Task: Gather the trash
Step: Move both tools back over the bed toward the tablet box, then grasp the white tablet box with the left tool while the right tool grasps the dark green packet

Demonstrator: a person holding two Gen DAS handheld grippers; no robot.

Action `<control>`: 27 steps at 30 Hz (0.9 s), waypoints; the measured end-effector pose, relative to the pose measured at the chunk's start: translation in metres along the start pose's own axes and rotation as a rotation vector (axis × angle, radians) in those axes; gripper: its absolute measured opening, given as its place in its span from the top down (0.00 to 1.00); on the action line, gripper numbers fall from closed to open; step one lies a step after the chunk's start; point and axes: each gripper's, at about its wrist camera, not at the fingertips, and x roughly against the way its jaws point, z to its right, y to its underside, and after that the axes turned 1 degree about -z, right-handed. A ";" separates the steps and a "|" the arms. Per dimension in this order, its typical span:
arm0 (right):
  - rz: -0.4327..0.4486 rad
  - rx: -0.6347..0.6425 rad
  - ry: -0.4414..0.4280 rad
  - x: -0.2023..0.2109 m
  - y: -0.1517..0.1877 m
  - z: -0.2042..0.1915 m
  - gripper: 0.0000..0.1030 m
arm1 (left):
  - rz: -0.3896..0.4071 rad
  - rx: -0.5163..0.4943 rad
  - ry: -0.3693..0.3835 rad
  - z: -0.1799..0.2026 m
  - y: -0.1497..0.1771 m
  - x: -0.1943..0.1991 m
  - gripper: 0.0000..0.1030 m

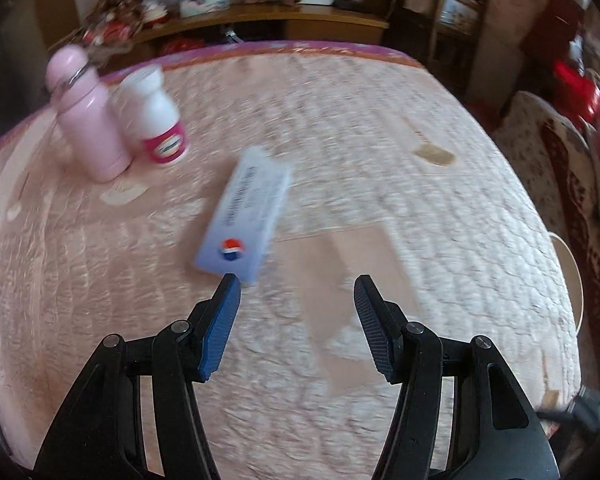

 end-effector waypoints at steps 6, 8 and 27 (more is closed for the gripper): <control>-0.111 0.141 -0.003 -0.054 0.008 -0.063 0.29 | -0.012 0.009 -0.026 -0.021 -0.013 -0.024 0.44; -0.127 0.188 0.070 -0.066 0.014 -0.073 0.32 | -0.003 -0.009 -0.032 -0.021 -0.021 -0.033 0.44; 0.068 -0.013 0.190 -0.005 -0.026 0.037 0.70 | 0.005 -0.062 -0.094 0.005 -0.033 -0.056 0.53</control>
